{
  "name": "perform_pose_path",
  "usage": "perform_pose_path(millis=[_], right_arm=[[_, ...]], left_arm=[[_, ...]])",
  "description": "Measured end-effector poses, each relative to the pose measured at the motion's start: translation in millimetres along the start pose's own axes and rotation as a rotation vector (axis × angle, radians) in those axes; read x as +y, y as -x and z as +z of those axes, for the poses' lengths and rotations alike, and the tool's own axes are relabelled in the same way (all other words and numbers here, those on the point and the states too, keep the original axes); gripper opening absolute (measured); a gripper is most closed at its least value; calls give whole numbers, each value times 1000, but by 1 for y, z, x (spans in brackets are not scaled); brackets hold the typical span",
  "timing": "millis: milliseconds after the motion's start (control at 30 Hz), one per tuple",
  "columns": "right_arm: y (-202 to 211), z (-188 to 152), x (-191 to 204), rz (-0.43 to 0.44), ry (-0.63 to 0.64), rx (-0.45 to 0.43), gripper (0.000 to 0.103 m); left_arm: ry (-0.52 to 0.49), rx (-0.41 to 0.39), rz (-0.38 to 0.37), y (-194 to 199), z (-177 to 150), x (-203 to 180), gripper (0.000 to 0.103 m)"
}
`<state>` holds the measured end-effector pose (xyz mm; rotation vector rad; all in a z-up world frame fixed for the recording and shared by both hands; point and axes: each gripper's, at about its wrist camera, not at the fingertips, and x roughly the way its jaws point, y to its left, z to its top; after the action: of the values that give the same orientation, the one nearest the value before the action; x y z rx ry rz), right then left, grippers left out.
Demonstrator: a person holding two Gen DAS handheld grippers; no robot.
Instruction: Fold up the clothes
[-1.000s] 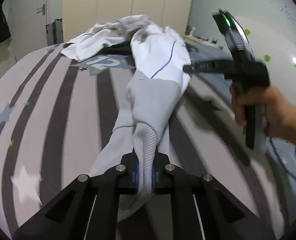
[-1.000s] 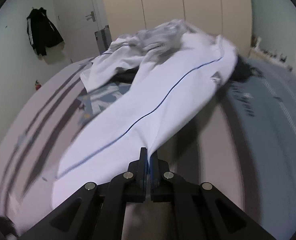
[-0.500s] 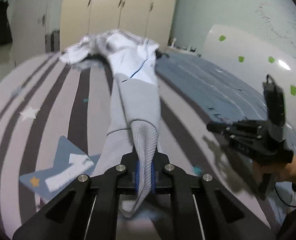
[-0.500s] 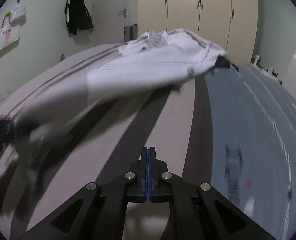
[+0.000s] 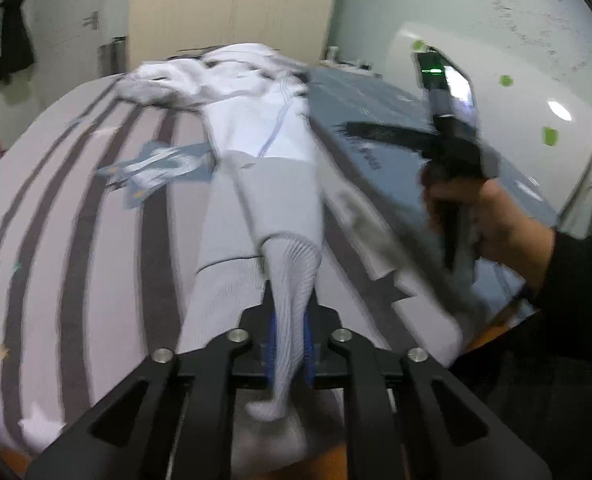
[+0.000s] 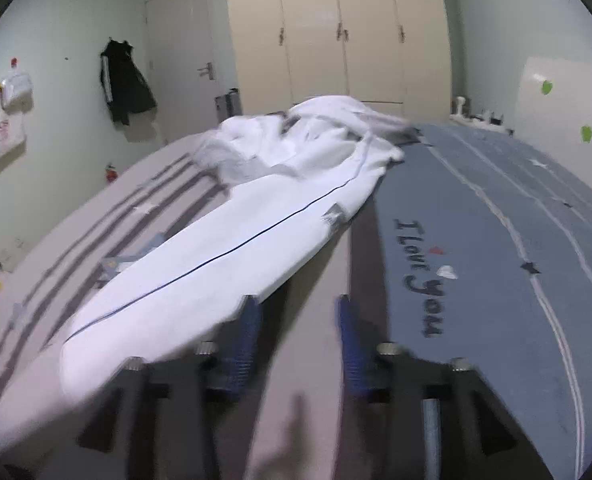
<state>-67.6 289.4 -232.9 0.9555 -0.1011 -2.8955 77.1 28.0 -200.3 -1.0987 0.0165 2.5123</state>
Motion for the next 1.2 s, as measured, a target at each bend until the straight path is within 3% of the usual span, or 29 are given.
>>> perform_pose_path(millis=[67, 133, 200, 233, 300, 567, 667, 733, 867, 900, 1033, 1100, 1133, 1167, 1200], right_arm=[[-10, 3, -9, -28, -20, 7, 54], [-26, 9, -19, -55, -39, 16, 55], [-48, 18, -23, -70, -50, 26, 55], [-60, 23, -25, -73, -48, 32, 55], [-84, 31, -27, -79, -40, 44, 55], [-172, 60, -41, -49, -68, 100, 56], [-199, 71, -46, -20, -103, 126, 58], [-217, 76, -47, -20, -98, 156, 59], [-241, 87, -47, -5, -88, 178, 70], [-246, 91, -49, -5, -96, 182, 70], [-260, 98, -50, 2, -123, 192, 71], [-262, 99, -44, -4, -98, 193, 58], [-263, 99, -41, -6, -82, 193, 39], [-264, 99, -38, 0, -70, 192, 29], [-263, 100, -36, 13, -61, 189, 23]], left_arm=[[26, 13, 53, -2, -2, 17, 31], [93, 6, 62, -8, 4, 42, 65], [159, -34, 82, -13, 16, 67, 79], [179, -62, 93, -15, 21, 80, 81], [174, -113, 109, -33, 39, 102, 82], [201, -142, 76, -181, 149, 165, 82], [166, -113, 91, -245, 192, 185, 82], [182, -86, 62, -282, 220, 200, 81], [211, -80, 59, -335, 275, 229, 81], [211, -98, 73, -346, 288, 236, 81], [263, -27, 90, -386, 315, 251, 82], [289, 9, 98, -407, 328, 259, 82], [302, 27, 102, -417, 335, 262, 81], [315, 45, 106, -427, 341, 266, 81], [296, 32, 121, -429, 343, 264, 64]])
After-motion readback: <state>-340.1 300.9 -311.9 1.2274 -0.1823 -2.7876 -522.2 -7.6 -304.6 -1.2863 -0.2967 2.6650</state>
